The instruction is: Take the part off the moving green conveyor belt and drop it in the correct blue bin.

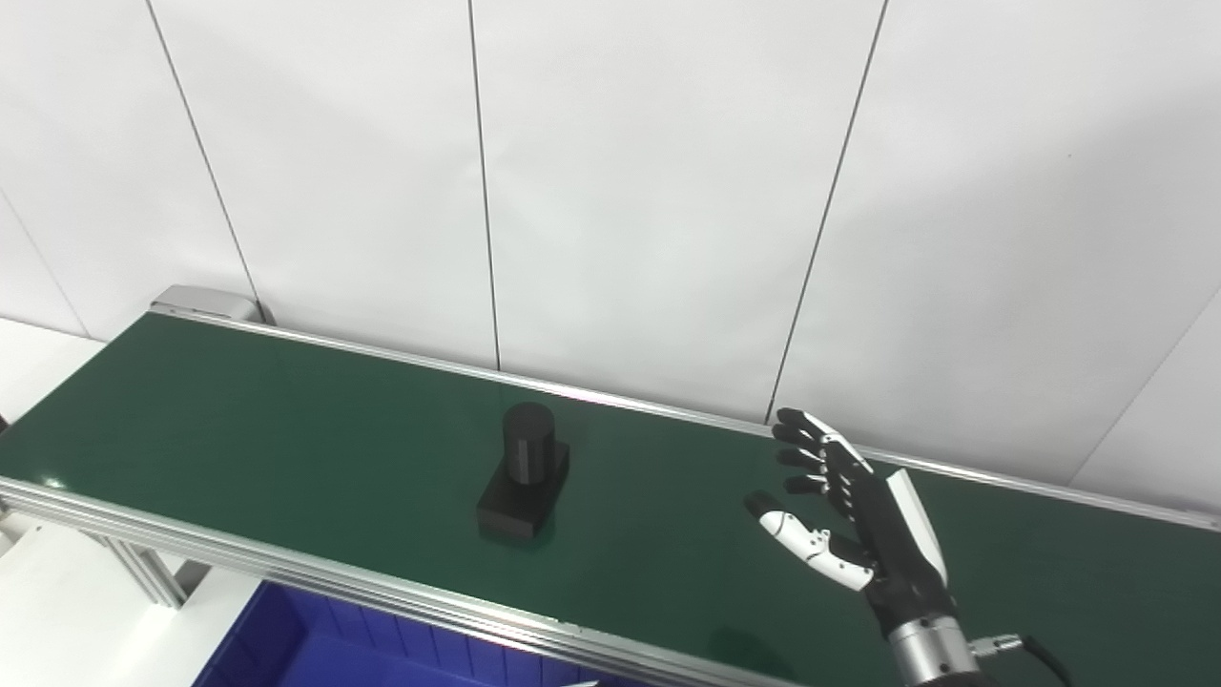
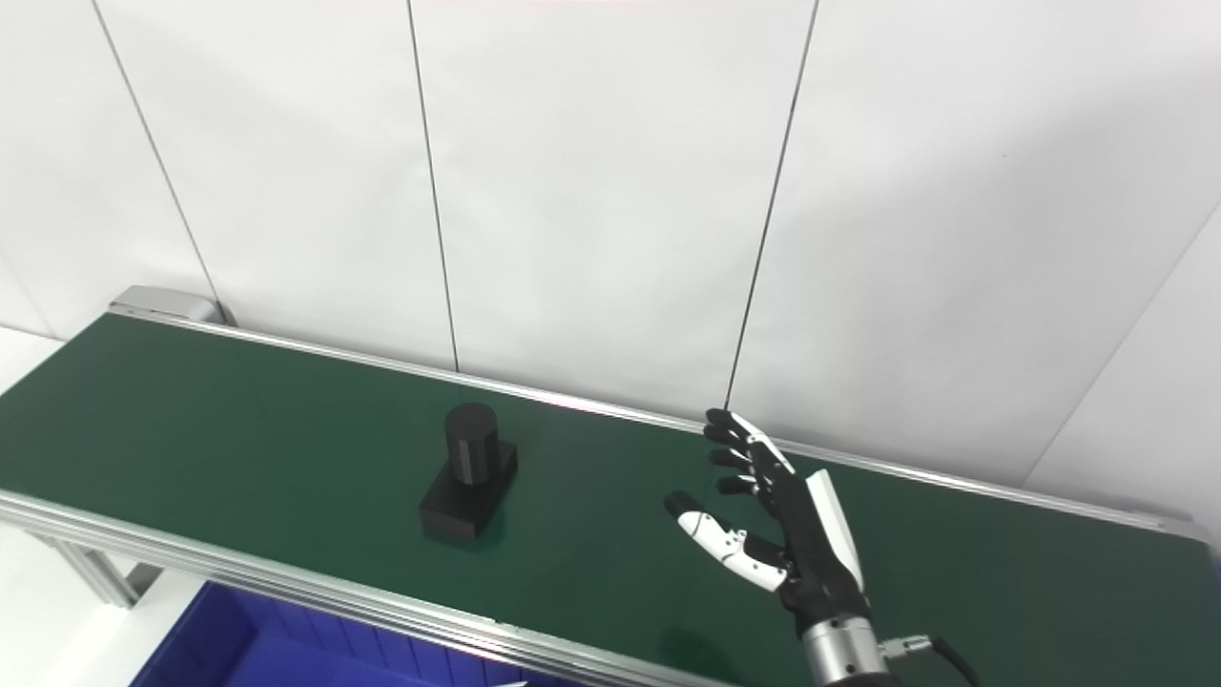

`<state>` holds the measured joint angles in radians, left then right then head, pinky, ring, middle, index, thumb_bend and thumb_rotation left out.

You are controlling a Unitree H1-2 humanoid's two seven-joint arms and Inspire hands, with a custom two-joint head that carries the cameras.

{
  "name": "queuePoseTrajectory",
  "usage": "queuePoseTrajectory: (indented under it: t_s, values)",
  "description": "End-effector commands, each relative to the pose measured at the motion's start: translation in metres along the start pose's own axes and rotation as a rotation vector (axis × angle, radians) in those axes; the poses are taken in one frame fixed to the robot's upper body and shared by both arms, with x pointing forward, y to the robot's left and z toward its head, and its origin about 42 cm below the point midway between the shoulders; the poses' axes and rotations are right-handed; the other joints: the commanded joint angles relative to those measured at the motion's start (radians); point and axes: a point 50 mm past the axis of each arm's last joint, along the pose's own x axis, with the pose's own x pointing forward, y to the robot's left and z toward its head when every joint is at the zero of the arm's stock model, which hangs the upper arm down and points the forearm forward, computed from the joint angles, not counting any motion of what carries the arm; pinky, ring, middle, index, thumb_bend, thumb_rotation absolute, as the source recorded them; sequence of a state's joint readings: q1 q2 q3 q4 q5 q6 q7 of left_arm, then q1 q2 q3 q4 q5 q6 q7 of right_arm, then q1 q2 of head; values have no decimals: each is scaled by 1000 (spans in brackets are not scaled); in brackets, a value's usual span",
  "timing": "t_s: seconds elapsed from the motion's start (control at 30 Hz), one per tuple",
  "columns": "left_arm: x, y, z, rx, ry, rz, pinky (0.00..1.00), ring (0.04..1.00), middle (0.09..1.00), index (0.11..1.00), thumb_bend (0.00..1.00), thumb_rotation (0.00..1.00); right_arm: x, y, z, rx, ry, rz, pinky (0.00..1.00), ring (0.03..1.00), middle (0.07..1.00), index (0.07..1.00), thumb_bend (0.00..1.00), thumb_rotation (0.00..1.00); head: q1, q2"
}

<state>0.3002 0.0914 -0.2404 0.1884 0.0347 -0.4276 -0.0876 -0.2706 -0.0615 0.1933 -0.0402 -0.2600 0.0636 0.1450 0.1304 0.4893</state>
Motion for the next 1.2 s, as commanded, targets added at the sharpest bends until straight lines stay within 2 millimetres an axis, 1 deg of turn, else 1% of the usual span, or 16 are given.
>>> queuePoseTrajectory:
  t_s: [0.0, 0.2, 0.33, 0.47, 0.53, 0.6, 0.63, 0.83, 0.87, 1.0, 1.07, 1.17]
  values:
    - [1, 2, 10, 10, -67, -3, 675, 740, 778, 812, 916, 603, 16, 1, 16, 10, -57, -9, 723, 815, 845, 865, 536, 398, -3, 4]
    - [0, 3, 11, 9, -71, -5, 671, 738, 777, 812, 905, 602, 25, 9, 17, 23, -40, 3, 738, 824, 844, 864, 565, 392, -11, 12]
    - [-1, 3, 12, 11, -73, -6, 675, 737, 776, 813, 911, 611, 31, 14, 20, -2, -46, 18, 718, 818, 841, 870, 565, 403, -26, 23]
    - [-1, 4, 13, 14, -76, -8, 676, 738, 776, 816, 911, 619, 40, 20, 20, -13, -40, 42, 721, 813, 840, 872, 581, 410, -39, 36]
    - [-1, 4, 13, 11, -78, -8, 678, 739, 777, 818, 908, 620, 44, 23, 19, -16, -36, 50, 711, 808, 838, 870, 588, 406, -39, 36]
    - [-1, 4, 14, 7, -81, -8, 681, 741, 778, 820, 903, 619, 49, 27, 18, -17, -33, 59, 699, 804, 836, 868, 594, 396, -54, 54]
    - [-2, 4, 14, 5, -83, -8, 683, 741, 779, 821, 896, 617, 52, 28, 18, -21, -31, 65, 699, 804, 836, 869, 595, 394, -55, 55]
    - [-2, 3, 15, -3, -86, -8, 689, 742, 778, 824, 879, 619, 61, 35, 16, -22, -6, 74, 742, 818, 845, 873, 603, 374, -64, 68]
    - [-3, 3, 16, -2, -88, -7, 690, 742, 779, 824, 877, 620, 62, 36, 15, -22, -4, 74, 746, 817, 845, 872, 604, 373, -71, 80]
    - [-3, 4, 17, 0, -93, -9, 694, 745, 781, 828, 867, 624, 66, 39, 14, -23, 10, 67, 757, 813, 842, 866, 615, 357, -77, 90]
    - [-4, 4, 18, -1, -96, -9, 695, 746, 781, 828, 883, 642, 68, 40, 14, -23, 18, 63, 761, 815, 840, 863, 620, 348, -86, 103]
    - [-5, 4, 20, -1, -99, -11, 699, 751, 786, 834, 896, 664, 71, 42, 13, -21, 28, 60, 763, 814, 839, 861, 628, 342, -94, 111]
